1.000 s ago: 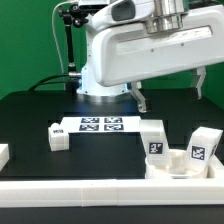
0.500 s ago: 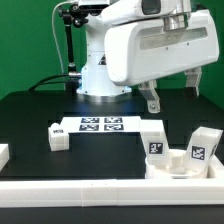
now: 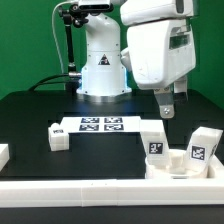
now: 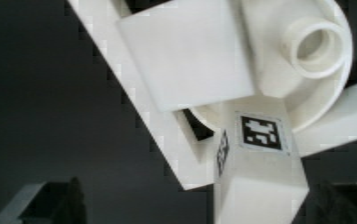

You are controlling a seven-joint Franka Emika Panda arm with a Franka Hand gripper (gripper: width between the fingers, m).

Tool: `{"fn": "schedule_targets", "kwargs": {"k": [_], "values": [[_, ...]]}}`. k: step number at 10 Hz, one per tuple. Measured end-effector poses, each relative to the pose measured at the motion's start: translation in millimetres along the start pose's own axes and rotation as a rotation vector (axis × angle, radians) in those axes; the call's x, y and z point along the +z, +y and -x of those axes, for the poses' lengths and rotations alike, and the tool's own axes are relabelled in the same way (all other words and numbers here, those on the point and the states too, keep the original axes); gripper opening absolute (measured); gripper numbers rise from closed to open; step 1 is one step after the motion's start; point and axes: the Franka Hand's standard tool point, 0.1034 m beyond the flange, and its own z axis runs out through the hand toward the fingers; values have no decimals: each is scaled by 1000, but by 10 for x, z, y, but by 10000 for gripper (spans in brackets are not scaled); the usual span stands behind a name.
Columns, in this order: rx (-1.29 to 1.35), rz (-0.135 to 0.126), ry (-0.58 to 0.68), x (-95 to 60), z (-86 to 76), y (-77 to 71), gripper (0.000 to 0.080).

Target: Assemble stool

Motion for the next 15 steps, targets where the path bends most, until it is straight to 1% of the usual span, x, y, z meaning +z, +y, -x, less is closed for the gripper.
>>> {"fn": "schedule_targets", "kwargs": {"k": [1,4,6,8,11,13,14,15], "values": [[-17,-20,-7,37,-4,8,649],[-15,-20,-7,58,11,17,649],[-19,-35,-13,132,134,32,649],[-41,-39,-14,169,226,54,649],[-30,-51,-17,247,311,41,649],[-29,-53,-17,263,316,35,646],[-29,-54,-17,265,317,34,479],[-30,-54,-17,262,313,32,338]]}}
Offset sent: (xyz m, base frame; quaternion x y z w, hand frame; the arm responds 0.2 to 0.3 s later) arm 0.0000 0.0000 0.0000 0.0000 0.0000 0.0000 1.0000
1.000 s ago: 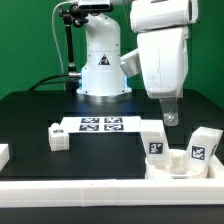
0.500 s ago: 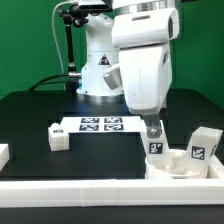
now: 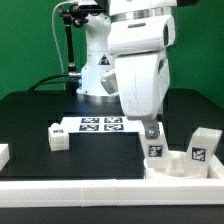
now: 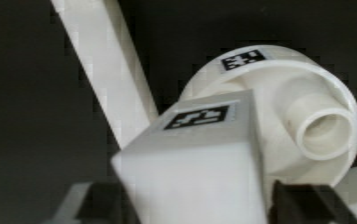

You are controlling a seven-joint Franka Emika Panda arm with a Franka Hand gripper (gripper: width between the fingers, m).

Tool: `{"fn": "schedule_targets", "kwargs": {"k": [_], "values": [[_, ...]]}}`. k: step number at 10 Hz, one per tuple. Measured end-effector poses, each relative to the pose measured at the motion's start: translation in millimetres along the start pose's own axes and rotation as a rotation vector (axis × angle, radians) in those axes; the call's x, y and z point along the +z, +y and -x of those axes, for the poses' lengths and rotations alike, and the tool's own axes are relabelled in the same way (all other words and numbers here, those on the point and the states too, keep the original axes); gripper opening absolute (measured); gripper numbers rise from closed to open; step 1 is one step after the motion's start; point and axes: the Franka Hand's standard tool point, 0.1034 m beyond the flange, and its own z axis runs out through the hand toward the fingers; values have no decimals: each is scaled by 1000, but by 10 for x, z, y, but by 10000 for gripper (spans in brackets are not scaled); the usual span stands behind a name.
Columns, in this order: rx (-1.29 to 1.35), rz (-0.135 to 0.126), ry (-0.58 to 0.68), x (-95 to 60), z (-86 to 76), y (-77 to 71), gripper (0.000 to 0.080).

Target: Assemble stool

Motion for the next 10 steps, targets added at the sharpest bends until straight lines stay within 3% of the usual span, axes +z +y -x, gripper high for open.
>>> {"fn": "schedule_targets", "kwargs": {"k": [5,10], "values": [[79,0,3,-7,-42,-12,338],[560,30,24,-62,-167,19,339]]}}
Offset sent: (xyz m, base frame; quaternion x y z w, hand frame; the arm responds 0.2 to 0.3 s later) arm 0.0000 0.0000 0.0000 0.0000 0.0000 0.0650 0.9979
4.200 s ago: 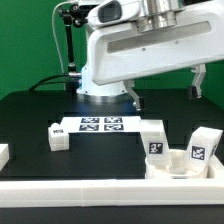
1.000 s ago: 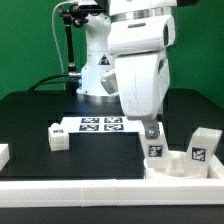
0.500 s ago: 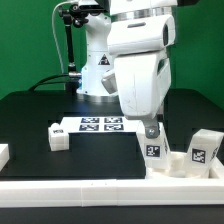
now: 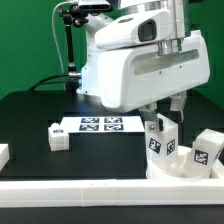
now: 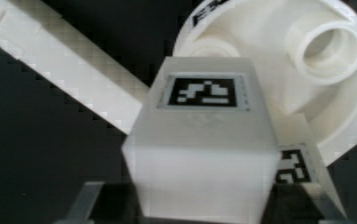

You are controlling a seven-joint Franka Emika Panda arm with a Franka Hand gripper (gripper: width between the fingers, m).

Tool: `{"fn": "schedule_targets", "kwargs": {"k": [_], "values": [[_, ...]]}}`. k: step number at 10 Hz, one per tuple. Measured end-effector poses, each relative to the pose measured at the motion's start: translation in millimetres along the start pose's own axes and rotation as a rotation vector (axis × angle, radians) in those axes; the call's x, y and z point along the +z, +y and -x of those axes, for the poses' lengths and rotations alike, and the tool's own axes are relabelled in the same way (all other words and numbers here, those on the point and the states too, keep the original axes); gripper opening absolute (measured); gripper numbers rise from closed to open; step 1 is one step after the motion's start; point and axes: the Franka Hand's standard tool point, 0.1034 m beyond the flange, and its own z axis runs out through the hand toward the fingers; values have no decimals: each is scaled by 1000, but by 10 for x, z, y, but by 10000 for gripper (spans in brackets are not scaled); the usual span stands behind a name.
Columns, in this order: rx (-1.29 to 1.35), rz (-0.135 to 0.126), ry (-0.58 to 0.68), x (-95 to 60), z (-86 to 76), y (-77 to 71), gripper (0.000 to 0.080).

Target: Assemble stool

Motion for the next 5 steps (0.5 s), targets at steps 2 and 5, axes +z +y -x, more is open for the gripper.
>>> {"fn": "schedule_targets", "kwargs": {"k": [2,5], "values": [[125,5,7,-21,-9,21,339],[324,8,12,-51,-13,47,339]]}}
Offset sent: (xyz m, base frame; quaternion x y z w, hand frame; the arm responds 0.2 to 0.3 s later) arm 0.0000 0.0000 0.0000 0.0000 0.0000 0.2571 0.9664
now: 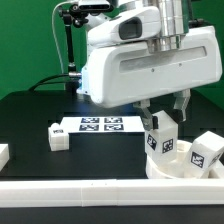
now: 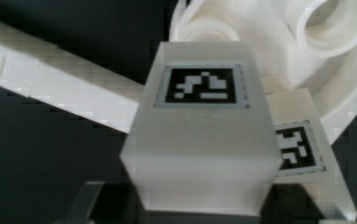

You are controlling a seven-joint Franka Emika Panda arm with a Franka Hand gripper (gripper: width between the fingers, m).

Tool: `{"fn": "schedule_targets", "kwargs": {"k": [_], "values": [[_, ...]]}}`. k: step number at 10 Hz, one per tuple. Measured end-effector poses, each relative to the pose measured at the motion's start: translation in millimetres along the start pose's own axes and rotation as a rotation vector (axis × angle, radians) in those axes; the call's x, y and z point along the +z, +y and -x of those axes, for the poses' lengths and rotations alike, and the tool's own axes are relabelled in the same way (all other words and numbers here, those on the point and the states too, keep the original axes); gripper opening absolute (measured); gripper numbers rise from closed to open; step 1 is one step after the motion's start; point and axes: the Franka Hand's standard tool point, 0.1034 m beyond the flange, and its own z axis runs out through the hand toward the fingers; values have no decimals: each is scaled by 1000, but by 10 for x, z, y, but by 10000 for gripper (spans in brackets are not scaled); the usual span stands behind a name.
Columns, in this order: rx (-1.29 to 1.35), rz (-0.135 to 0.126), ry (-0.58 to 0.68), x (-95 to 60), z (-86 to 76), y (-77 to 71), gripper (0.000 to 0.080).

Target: Assemble stool

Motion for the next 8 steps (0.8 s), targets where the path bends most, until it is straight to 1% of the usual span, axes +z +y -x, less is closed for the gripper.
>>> {"fn": "schedule_targets", "kwargs": {"k": [1,2,3,4,5,6,7,8], "values": [[72,1,14,-16,-15,13,339],[199,4,84,-36,-16,25,339],[318,4,135,-36,44,-21,338],[394,-7,148,44,125,-113,338],[480,-21,164,100,162,-186,325],[501,-29,164,81,140,-180,314],[584,-47,167,83,133,-193,298],[625,-57,166,87,130,-210,298]]}}
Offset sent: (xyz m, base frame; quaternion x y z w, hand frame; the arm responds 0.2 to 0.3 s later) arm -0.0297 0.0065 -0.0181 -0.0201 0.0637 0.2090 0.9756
